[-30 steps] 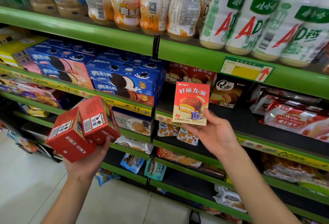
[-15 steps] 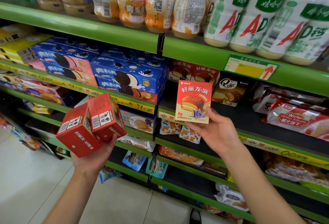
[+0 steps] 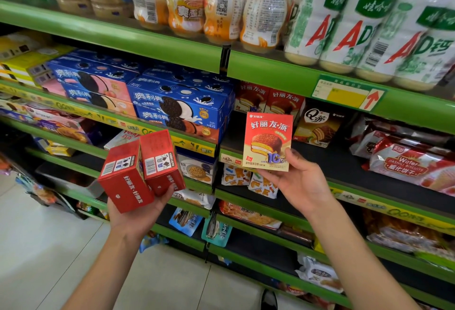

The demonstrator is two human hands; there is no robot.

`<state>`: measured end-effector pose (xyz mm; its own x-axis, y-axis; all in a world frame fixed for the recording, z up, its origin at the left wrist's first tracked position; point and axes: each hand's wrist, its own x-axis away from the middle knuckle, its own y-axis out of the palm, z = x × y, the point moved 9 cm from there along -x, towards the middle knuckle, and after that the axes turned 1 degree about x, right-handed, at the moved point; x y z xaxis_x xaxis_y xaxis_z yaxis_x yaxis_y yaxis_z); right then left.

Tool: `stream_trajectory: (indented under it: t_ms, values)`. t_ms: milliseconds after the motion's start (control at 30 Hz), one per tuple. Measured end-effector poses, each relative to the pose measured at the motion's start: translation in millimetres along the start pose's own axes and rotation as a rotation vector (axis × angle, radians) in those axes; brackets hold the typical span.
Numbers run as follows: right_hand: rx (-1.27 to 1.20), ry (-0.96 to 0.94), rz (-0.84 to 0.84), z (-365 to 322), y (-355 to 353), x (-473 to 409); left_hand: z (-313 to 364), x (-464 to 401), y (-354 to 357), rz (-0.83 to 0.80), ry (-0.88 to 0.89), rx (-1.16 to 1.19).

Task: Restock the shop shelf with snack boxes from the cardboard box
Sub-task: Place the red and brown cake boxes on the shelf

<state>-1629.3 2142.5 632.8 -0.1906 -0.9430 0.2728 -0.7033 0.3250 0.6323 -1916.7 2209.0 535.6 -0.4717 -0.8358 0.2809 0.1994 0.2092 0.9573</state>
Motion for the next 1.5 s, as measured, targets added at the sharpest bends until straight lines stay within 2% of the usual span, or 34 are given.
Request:
stream_trajectory:
  t_ms: [67, 133, 400, 800, 1000, 1133, 1333, 1500]
  values:
    - [0.005, -0.002, 0.004, 0, -1, 0, 9, -3, 6, 0.047, 0.117, -0.152]
    - [0.016, -0.006, 0.002, 0, 0, 0, 7, 0, 19, -0.056, 0.13, -0.204]
    - [0.023, -0.009, 0.006, 0, -2, 0, 6, -3, 46, -0.167, 0.079, -0.183]
    - [0.063, 0.008, 0.086, -17, -2, 4, -12, -2, 72, -0.219, 0.072, -0.158]
    - [0.431, -0.078, 0.1, -56, 22, -20, -13, -6, 67, -0.179, 0.06, -0.108]
    - [0.616, -0.18, 0.207, -65, 21, -53, -18, -2, 70, -0.19, 0.05, -0.119]
    - [1.156, -0.284, 0.378, -69, 12, -81, -16, 4, 70, -0.261, 0.032, -0.118]
    - [1.247, -0.298, 0.386, -63, 10, -94, -7, 6, 61, -0.226, 0.068, -0.113]
